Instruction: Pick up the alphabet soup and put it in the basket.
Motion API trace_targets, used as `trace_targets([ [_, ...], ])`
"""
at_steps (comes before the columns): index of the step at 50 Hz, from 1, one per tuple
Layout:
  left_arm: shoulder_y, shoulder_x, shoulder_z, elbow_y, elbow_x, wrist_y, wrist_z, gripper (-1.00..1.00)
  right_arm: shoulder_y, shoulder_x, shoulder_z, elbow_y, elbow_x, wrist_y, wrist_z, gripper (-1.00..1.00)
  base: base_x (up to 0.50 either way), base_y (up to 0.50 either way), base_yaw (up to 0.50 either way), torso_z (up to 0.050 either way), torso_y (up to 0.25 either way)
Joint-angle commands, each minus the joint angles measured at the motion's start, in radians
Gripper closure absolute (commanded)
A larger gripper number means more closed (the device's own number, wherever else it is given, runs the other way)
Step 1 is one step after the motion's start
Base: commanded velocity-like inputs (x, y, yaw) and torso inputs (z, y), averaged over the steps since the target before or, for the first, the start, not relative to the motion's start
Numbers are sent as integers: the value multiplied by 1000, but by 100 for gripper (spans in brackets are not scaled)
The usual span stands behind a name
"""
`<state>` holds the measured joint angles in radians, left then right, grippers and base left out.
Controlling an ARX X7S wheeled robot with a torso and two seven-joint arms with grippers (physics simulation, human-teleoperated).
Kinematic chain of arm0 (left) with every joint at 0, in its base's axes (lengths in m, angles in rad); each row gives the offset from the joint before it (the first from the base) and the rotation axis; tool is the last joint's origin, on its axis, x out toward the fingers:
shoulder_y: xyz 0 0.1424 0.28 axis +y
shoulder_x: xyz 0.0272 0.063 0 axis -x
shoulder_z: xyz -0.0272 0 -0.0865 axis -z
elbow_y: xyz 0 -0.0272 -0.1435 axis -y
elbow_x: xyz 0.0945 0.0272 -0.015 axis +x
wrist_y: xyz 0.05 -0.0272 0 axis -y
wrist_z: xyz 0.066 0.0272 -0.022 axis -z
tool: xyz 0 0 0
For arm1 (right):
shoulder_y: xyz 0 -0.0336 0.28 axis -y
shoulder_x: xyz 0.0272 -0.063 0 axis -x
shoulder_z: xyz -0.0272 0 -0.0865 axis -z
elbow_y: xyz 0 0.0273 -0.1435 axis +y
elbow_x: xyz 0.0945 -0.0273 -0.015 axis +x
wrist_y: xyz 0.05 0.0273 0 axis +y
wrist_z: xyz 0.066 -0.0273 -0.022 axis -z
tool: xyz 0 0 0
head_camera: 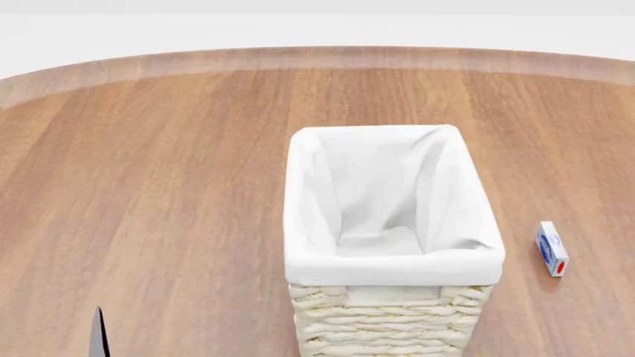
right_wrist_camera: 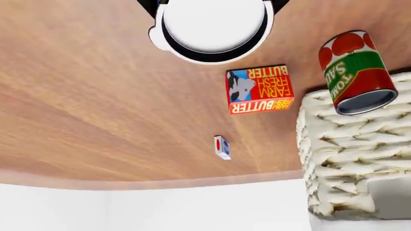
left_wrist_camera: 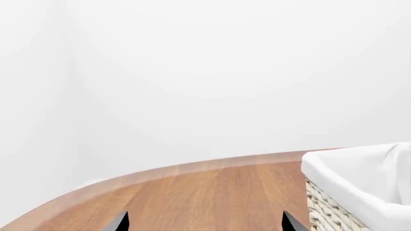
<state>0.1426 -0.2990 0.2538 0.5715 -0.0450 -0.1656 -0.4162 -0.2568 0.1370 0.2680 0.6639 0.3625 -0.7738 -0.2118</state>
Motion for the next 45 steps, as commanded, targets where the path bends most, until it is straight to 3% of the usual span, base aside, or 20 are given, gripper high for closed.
trace_targets([
  [1,-2,-4,5,1,-4,-2,-5,-100,-65,11,-10,-241,-25,105,76,100,0,0,0,0,0],
  [12,-5,-8,7,-5,-15,-1,-7,-100,-167,53,-32,-694,-52,295,184,100,0,0,0,0,1],
  [32,-11,-10,17,-6,-21,-12,-14,-100,-152,130,-44,-1074,-75,542,293,100,0,0,0,0,0],
  [45,-16,-14,17,-21,-27,-5,-17,-100,27,192,-107,-1215,-59,775,353,100,0,0,0,0,1],
])
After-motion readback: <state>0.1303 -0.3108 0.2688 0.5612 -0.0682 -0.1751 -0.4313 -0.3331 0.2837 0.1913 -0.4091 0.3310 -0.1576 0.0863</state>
